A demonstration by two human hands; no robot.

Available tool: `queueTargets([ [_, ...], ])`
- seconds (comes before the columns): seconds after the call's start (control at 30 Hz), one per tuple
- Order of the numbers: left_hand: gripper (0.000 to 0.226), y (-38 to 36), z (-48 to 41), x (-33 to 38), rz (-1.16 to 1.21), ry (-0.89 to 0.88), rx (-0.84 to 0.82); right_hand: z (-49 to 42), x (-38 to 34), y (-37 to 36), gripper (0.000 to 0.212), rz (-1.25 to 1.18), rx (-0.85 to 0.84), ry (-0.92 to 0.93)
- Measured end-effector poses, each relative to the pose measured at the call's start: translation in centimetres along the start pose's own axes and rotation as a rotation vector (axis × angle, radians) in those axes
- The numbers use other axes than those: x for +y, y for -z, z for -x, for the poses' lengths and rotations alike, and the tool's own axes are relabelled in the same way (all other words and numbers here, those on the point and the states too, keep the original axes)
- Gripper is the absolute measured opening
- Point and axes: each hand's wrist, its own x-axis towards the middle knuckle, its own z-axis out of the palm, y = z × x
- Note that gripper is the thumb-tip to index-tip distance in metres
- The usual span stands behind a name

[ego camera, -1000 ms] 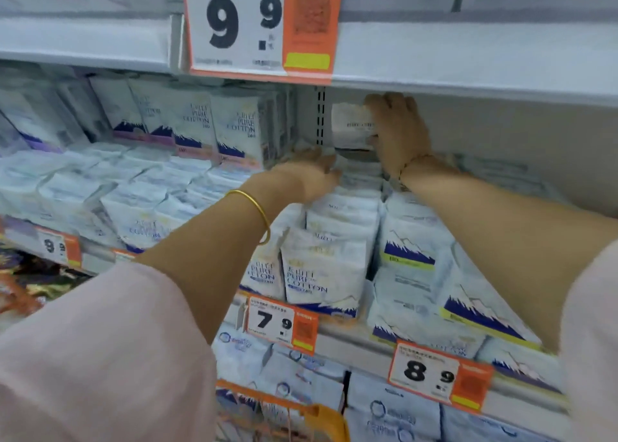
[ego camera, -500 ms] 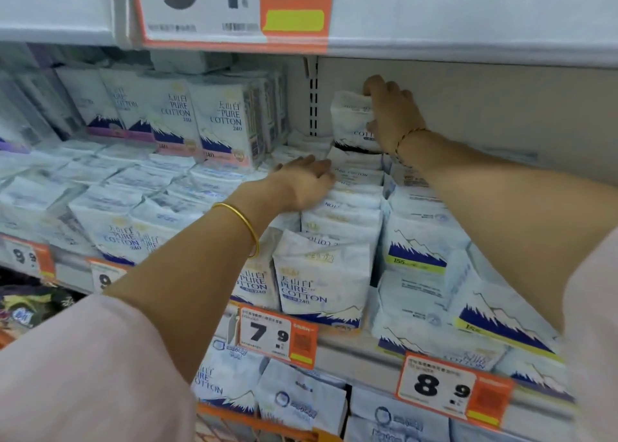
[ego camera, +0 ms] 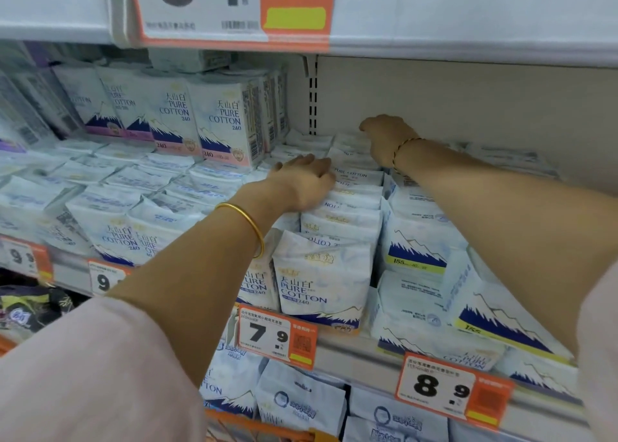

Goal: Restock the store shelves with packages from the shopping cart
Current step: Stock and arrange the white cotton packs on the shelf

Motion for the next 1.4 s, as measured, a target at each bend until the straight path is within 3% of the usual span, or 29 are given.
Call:
queueTargets([
  [0.13, 0.049, 0.6, 1.5, 0.2, 0.059, -0.013, 0.086, 2.4, -1.1, 1.6, 0.045, -0.098, 0.021, -0.033],
  [0.3, 0.04, 1.8, 7.9, 0.8, 0.323, -0.041, 0.203, 9.1, -6.8, 4.8, 0.05, -0.322, 0.071, 0.005],
  [0.47, 0.037, 1.4, 16.9, -0.5, 0.539, 0.101, 0.479, 20.7, -14.2, 4.0, 0.06, -0.736, 0.296, 0.179],
  [0.6, 0.022, -0.9, 24.9, -2.7, 0.604, 0.26, 0.595, 28.8, -18.0, 0.9, 0.048, -0.889, 0.252, 0.24],
  [0.73, 0.02, -4.6, 31.3, -4.6, 0.639, 0.396, 0.39, 32.8, -19.9, -4.4, 0.038, -0.758, -0.029, 0.307],
  [0.9, 0.017, -10.5, 33.1, -6.8, 0.274, 0.487, -0.239, 34.7, -20.2, -9.0, 0.035, -0.645, -0.262, 0.309],
  [1.07, 0.067, -12.9, 33.6, -6.2, -0.166, 0.408, -0.869, 33.9, -19.6, -9.7, 0.034, -0.588, -0.291, 0.27],
  [1.17, 0.08, -13.9, 33.8, -6.0, -0.35, 0.332, -1.003, 33.9, -19.2, -10.1, 0.033, -0.583, -0.309, 0.248],
  [1.4, 0.078, -15.8, 33.0, -6.6, -0.436, 0.206, -0.987, 34.3, -19.2, -10.3, 0.031, -0.559, -0.345, 0.276],
])
